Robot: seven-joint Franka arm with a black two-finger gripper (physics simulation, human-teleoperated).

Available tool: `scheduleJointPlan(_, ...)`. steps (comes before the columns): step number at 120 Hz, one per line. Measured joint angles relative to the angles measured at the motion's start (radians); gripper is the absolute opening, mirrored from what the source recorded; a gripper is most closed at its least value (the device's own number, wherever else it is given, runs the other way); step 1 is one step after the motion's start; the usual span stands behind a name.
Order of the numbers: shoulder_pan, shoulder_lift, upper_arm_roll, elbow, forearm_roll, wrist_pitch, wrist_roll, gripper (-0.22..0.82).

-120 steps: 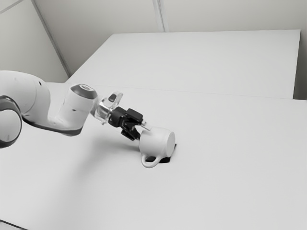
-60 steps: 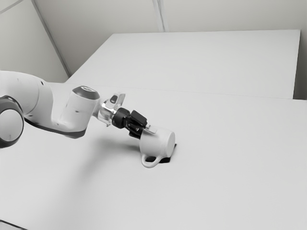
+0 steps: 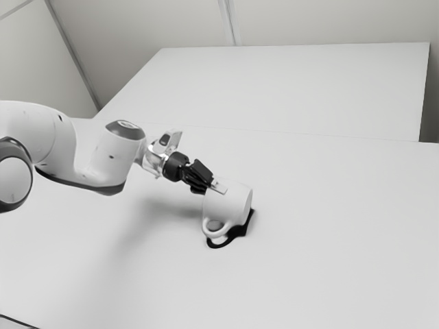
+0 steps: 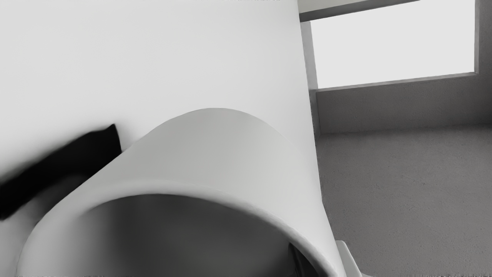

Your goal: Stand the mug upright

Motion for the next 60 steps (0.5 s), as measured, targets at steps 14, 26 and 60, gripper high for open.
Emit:
scheduleJointPlan(14, -0.003, -0.034, 0.000, 0.001, 0.016, 0.012, 0.003, -0.15)
scheduleJointPlan(26, -0.030, -0.072, 0.000, 0.001, 0.080, 0.055, 0.002, -0.16)
scheduleJointPlan(60, -0.162, -0.215, -0.012, -0.041, 0.543, 0.288, -0.108, -0.17)
